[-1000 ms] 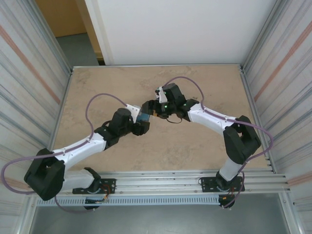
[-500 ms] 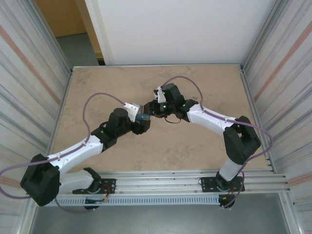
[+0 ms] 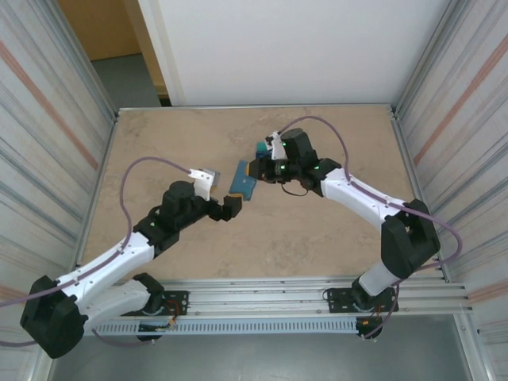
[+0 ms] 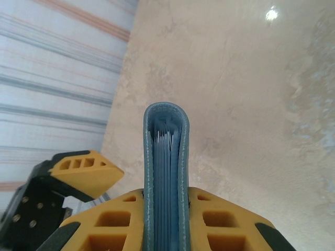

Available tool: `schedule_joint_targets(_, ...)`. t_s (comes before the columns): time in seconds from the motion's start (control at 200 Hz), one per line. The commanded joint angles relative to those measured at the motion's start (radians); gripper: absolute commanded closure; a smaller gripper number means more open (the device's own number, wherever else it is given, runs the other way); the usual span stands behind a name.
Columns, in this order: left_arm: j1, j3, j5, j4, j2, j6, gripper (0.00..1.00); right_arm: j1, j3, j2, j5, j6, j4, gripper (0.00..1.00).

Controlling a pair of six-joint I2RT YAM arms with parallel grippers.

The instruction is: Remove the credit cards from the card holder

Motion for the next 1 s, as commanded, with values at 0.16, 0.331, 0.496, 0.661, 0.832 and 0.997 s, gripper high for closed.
schedule_joint_targets(0.16,0.194,0.055,0.416,0.084,0.083,-0.219,0.06,-0.12,-0.024,-0.109,-0.259,-0.112,-0.038,0.9)
schedule_joint_targets(0.331,0.205,0.121,0.612,0.119,0.134,-0.2,0.19,-0.158,-0.013,-0.113,-0.451,-0.158,-0.035,0.9)
schedule_joint_targets(0.496,0.185,0.157,0.708,0.147,0.171,-0.187,0.32,-0.158,0.016,-0.102,-0.54,-0.201,-0.056,0.9)
schedule_joint_targets(0.661,0.151,0.176,0.714,0.124,0.193,-0.152,0.47,-0.157,0.029,-0.097,-0.559,-0.197,-0.046,0.9)
schedule_joint_targets(0.832,0.145,0.173,0.755,0.162,0.219,-0.175,0.59,-0.142,0.04,-0.074,-0.578,-0.188,-0.03,0.9)
schedule_joint_targets(0.997,0.122,0.197,0.752,0.122,0.217,-0.146,0.66,-0.131,0.057,-0.039,-0.587,-0.186,-0.024,0.91)
